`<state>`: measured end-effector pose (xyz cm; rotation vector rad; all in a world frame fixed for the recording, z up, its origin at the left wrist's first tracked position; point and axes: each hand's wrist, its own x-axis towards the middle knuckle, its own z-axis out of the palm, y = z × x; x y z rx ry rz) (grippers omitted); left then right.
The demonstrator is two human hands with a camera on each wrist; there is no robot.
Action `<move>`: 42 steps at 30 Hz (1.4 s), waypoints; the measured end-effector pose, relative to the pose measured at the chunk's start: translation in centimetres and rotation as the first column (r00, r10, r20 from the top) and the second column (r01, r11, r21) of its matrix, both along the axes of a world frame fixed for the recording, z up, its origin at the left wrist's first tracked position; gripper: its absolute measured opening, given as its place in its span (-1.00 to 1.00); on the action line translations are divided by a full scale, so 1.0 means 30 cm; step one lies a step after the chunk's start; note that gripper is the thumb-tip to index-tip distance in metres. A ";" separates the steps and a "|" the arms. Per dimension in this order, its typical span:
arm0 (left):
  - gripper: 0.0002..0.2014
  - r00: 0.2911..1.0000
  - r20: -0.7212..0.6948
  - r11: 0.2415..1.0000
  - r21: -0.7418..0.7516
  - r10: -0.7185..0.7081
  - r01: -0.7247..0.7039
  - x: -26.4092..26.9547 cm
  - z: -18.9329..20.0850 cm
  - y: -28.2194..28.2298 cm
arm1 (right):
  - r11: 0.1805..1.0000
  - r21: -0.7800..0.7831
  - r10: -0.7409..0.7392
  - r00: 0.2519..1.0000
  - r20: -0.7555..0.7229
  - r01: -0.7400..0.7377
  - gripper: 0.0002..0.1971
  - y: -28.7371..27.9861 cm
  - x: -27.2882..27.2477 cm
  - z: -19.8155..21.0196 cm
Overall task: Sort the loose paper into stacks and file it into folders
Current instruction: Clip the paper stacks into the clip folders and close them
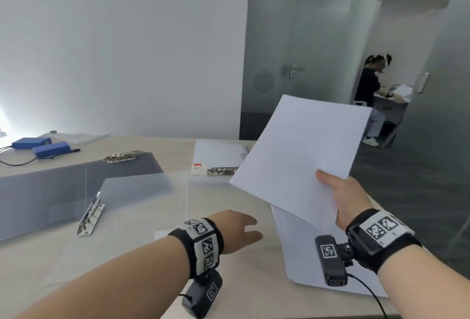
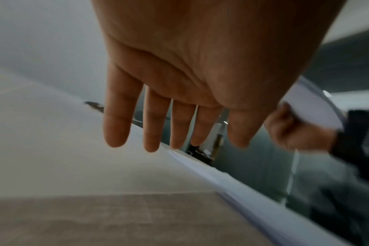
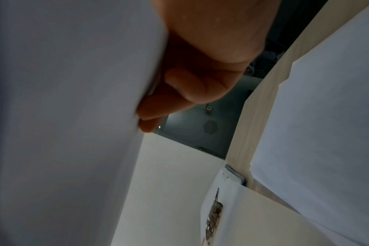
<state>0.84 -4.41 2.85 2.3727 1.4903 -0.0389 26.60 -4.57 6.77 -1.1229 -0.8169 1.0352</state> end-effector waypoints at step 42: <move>-0.73 0.115 0.666 0.580 -0.536 0.737 -0.614 -1.098 -0.150 0.009 | 0.667 -0.503 0.679 0.727 0.105 -0.550 -0.78 0.265 -1.060 -0.280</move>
